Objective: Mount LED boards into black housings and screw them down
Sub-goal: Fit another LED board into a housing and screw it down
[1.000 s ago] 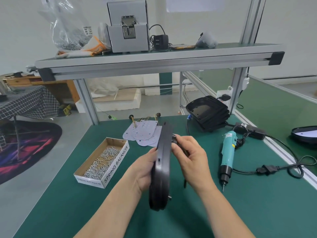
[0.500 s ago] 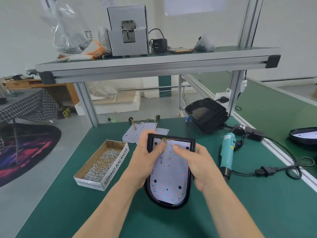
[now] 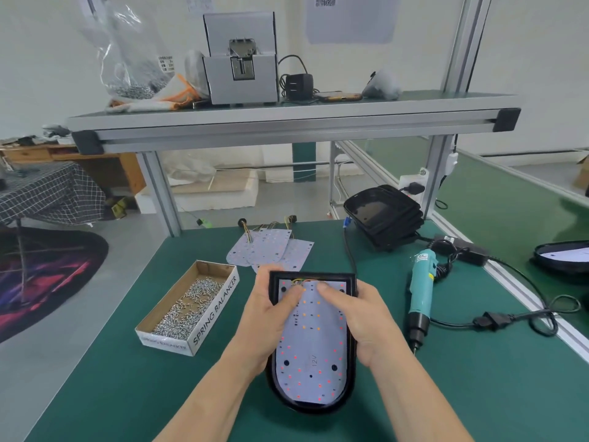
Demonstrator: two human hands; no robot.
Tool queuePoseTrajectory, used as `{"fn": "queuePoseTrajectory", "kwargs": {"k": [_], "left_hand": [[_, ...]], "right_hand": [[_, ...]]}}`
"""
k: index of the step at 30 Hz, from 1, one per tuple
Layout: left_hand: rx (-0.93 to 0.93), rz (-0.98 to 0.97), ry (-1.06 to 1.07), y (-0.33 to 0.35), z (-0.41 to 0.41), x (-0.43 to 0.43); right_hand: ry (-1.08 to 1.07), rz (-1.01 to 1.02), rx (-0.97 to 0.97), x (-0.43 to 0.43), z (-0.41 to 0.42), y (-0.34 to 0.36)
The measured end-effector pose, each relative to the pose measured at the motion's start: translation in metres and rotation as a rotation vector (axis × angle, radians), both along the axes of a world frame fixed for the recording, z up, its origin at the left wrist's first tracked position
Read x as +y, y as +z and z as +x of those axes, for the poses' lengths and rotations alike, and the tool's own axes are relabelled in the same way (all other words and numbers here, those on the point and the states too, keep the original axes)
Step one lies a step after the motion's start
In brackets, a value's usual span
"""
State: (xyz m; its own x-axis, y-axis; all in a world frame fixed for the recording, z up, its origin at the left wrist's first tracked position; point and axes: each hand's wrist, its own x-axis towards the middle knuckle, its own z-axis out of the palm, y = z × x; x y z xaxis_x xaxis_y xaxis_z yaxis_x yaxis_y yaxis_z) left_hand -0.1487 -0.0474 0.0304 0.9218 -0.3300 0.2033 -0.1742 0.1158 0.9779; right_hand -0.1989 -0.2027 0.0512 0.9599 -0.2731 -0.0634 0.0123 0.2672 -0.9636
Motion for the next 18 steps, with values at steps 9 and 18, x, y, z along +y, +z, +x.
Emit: {"fn": "queuePoseTrajectory", "kwargs": {"k": [9, 18], "left_hand": [[-0.021, 0.086, 0.105, -0.006, 0.012, -0.009], [0.347, -0.049, 0.174, -0.022, 0.020, -0.021]], "right_hand": [[0.006, -0.010, 0.030, -0.006, 0.016, -0.017], [0.029, -0.063, 0.194, -0.008, 0.014, -0.048]]}}
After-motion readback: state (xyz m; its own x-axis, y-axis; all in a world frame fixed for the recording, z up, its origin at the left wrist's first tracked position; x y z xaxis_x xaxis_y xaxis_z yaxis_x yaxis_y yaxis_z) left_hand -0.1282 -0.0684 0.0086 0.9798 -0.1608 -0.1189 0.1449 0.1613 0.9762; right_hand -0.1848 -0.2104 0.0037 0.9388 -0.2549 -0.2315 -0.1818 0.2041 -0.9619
